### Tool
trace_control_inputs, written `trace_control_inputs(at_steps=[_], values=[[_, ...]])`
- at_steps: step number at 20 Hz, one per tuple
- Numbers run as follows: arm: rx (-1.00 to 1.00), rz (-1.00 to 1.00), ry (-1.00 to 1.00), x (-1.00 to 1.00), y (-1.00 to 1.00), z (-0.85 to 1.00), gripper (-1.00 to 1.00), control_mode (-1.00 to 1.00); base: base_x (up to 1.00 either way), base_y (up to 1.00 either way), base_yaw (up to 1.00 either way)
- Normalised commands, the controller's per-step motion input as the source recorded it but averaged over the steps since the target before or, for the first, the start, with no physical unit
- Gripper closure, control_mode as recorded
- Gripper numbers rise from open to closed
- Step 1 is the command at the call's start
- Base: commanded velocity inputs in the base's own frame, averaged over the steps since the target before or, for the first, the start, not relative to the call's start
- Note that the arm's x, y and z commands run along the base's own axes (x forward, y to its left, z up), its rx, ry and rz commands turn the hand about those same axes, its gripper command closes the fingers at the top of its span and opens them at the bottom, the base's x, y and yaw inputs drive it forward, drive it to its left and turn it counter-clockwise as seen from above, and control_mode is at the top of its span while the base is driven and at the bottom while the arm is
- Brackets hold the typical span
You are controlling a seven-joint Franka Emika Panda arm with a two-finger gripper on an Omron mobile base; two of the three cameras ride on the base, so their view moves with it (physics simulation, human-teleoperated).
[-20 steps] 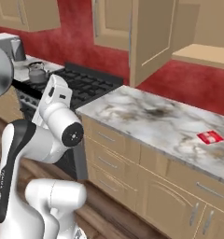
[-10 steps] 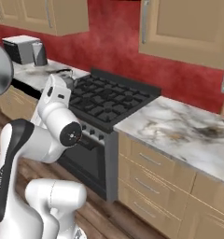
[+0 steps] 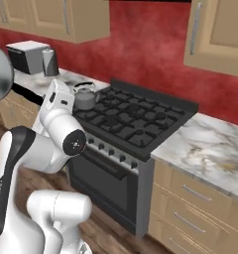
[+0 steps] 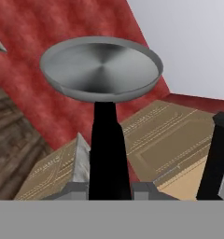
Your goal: Pick the pan from the cabinet and place it on the stove. Then turn on the stove burner for the pan.
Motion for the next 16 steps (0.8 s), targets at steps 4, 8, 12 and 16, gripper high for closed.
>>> trace_control_inputs(at_steps=[4, 8, 12, 16], values=[[0.0, 0.0, 0.0, 0.0, 0.0, 0.0, 1.0, 1.0, 0.58, 0.51, -0.15], [0.0, 0.0, 0.0, 0.0, 0.0, 0.0, 1.0, 1.0, 0.45, 0.45, -0.15], [0.0, 0.0, 0.0, 0.0, 0.0, 0.0, 1.0, 1.0, 0.38, 0.37, -0.16], [0.0, 0.0, 0.0, 0.0, 0.0, 0.0, 1.0, 1.0, 0.3, 0.25, -0.19]])
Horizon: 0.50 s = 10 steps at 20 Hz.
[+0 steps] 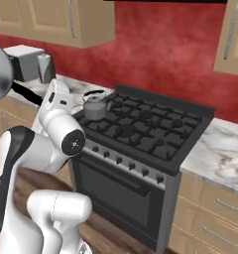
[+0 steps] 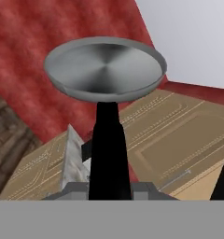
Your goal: Pick the pan from the cabinet and place it on the stove. Then turn on the stove burner for the pan.
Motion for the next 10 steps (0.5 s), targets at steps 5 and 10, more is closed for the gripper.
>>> trace_control_inputs(at_steps=[5, 10], values=[[0.0, 0.0, 0.0, 0.0, 0.0, 0.0, 1.0, 1.0, 0.22, 0.16, -0.21], [0.0, 0.0, 0.0, 0.0, 0.0, 0.0, 1.0, 1.0, 0.25, 0.18, -0.22]])
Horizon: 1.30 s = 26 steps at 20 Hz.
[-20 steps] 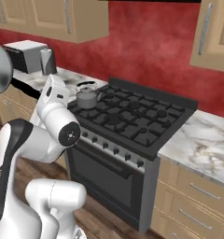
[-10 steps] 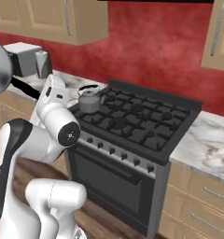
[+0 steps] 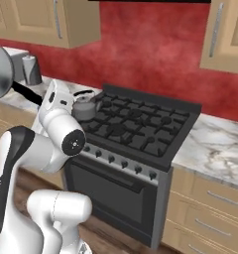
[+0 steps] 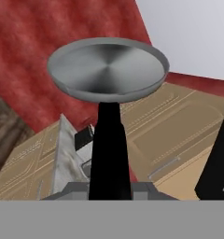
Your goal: Pick the pan from the cabinet and place it on the stove. Then turn on the stove burner for the pan.
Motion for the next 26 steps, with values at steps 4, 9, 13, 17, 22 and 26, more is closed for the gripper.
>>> trace_control_inputs(at_steps=[4, 9, 13, 17, 22, 26], values=[[0.0, 0.0, 0.0, 0.0, 0.0, 0.0, 1.0, 1.0, 0.44, 0.2, -0.21], [0.0, 0.0, 0.0, 0.0, 0.0, 0.0, 1.0, 1.0, 0.49, 0.04, -0.17], [0.0, 0.0, 0.0, 0.0, 0.0, 0.0, 1.0, 1.0, 0.29, -0.05, -0.1], [0.0, 0.0, 0.0, 0.0, 0.0, 0.0, 1.0, 1.0, 0.28, 0.0, -0.14], [0.0, 0.0, 0.0, 0.0, 0.0, 0.0, 1.0, 1.0, 0.35, 0.0, -0.17], [0.0, 0.0, 0.0, 0.0, 0.0, 0.0, 1.0, 1.0, 0.35, 0.0, -0.19]])
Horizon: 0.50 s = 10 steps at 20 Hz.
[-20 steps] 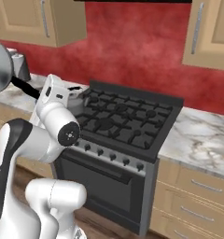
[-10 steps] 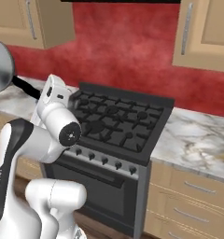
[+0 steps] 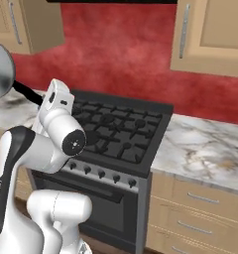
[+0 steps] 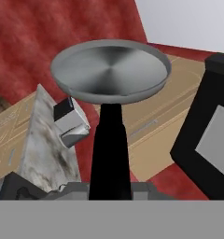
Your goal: Pick the pan from the cabinet and place it on the stove. Then turn on the stove burner for the pan.
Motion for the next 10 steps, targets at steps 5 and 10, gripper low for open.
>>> trace_control_inputs(at_steps=[5, 10], values=[[0.0, 0.0, 0.0, 0.0, 0.0, 0.0, 1.0, 1.0, 0.28, -0.02, -0.19], [0.0, 0.0, 0.0, 0.0, 0.0, 0.0, 1.0, 1.0, 0.25, -0.1, -0.19]])
